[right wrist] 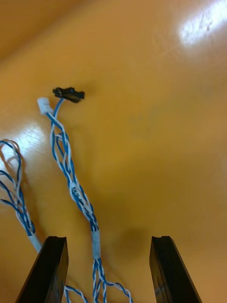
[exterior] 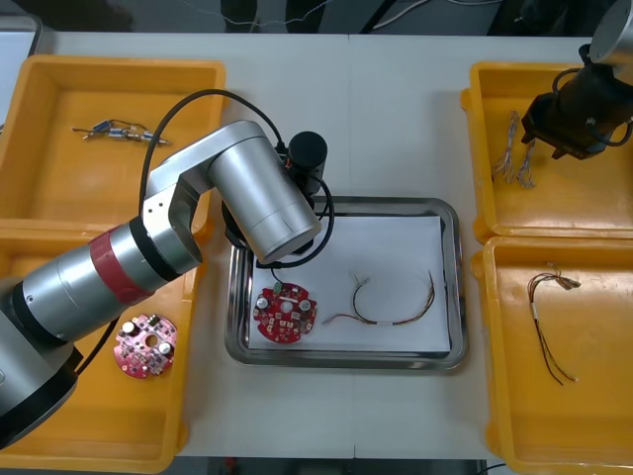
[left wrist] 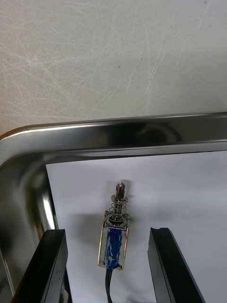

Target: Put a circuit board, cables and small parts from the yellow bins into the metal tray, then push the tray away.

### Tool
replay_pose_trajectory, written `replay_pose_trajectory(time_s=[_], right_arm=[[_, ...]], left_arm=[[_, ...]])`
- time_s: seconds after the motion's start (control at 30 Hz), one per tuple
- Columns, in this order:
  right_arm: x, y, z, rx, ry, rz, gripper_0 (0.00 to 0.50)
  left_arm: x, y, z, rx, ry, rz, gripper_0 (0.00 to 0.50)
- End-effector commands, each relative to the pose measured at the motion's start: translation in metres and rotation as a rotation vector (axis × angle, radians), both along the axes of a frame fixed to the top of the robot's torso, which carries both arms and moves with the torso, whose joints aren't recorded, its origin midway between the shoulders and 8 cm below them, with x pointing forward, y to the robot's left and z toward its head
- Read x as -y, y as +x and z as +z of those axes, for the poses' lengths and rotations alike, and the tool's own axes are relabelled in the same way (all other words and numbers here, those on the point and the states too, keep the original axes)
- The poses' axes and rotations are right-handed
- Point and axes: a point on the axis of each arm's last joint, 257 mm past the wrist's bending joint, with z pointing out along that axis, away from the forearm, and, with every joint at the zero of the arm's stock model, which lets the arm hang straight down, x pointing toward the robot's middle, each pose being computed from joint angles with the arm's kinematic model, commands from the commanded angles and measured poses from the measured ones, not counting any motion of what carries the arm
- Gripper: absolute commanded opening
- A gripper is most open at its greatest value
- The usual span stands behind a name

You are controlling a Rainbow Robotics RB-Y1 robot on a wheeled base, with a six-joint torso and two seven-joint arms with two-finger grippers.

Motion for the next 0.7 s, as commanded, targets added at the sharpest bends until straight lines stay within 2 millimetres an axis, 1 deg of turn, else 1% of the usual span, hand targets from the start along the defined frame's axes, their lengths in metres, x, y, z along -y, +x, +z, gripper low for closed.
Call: replay_pose_trajectory(time_s=[0.03,0.23,0.33,0.37,0.47,0.7], right_arm=[[-0.022,0.017,0.03,0.059,0.055,-0.004,0.5],[-0.022,0.016,0.026,0.057,0.06,-0.011,0.5],[-0.023,0.017,0.021,0.061,0.058,-0.014,0.5],[-0.023,0.018,0.02,0.063,0.058,-0.013,0.5],[-0.023,0.017,0.013,0.06,0.059,-0.016,0.5],[-0.02,0.012,-0.001,0.042,0.052,-0.014,0.5]], left_arm=[[0.012,-0.002,0.014,0.012,-0.1,0.061,0.5],[0.002,-0.006,0.033,0.005,-0.093,0.08,0.5],[-0.001,-0.006,0.046,0.002,-0.098,0.084,0.5],[-0.002,-0.007,0.048,0.001,-0.098,0.085,0.5],[-0.006,-0.005,0.06,0.002,-0.109,0.089,0.5],[-0.024,0.002,0.085,0.008,-0.126,0.105,0.5]])
